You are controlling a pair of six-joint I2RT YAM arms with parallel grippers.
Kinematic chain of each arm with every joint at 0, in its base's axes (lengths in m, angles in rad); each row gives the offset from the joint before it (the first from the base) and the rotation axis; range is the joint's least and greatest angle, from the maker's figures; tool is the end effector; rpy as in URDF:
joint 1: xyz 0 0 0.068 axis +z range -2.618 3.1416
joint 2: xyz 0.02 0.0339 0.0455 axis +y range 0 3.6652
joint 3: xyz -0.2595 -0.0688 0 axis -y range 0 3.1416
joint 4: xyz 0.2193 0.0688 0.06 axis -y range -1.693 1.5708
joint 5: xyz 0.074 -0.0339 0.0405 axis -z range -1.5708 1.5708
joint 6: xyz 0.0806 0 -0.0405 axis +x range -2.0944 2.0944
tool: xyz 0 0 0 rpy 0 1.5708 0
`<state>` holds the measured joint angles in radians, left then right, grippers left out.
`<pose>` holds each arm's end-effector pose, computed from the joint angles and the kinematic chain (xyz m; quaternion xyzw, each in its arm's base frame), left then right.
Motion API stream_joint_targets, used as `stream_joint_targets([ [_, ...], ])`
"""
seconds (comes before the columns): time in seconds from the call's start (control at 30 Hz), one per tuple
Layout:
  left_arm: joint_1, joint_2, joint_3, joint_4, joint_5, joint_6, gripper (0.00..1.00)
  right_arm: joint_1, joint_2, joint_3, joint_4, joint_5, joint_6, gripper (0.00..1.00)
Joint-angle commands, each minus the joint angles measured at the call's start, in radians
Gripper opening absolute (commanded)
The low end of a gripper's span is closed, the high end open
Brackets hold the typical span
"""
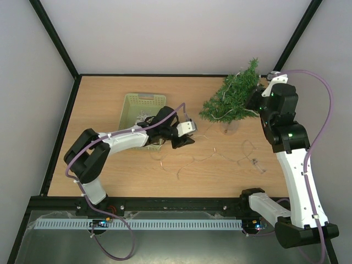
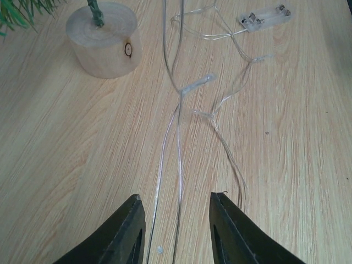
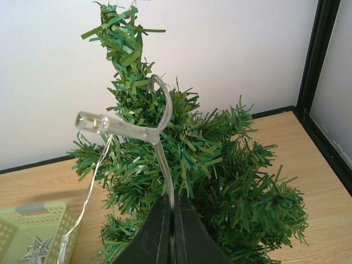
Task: Decorate the small christmas tree
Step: Wrap the decoration item around the Christmas tree.
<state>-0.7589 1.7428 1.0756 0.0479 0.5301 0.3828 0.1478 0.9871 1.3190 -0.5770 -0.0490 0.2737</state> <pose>0.2554 -0.2984 0.1973 0.5645 0.6571 -0.3114 0.3907 0.2117 0.0355 0.4207 0.0345 0.7874 0.1476 0.5975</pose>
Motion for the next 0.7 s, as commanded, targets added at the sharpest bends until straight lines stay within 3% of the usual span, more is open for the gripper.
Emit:
stream_joint_targets([
  [0.0,-0.002,0.006,-0.018,0.005,0.012,0.043,0.34,-0.004,-0.026,-0.012,0.028,-0.003,0.000,0.02],
  [0.13,-0.003,0.014,-0.027,0.021,0.018,0.036,0.32,-0.005,-0.028,-0.020,0.032,0.000,-0.005,0.02],
  [0.37,-0.003,-0.025,-0.026,0.011,-0.026,0.019,0.03,-0.004,-0.033,-0.024,0.028,0.006,-0.010,0.02],
  [0.5,0.003,-0.119,-0.041,0.023,-0.074,-0.038,0.02,-0.004,-0.037,-0.033,0.025,-0.001,-0.012,0.04],
  [0.67,0.042,-0.221,-0.084,0.106,-0.100,-0.229,0.02,-0.005,-0.050,-0.060,0.008,-0.006,-0.007,0.17],
])
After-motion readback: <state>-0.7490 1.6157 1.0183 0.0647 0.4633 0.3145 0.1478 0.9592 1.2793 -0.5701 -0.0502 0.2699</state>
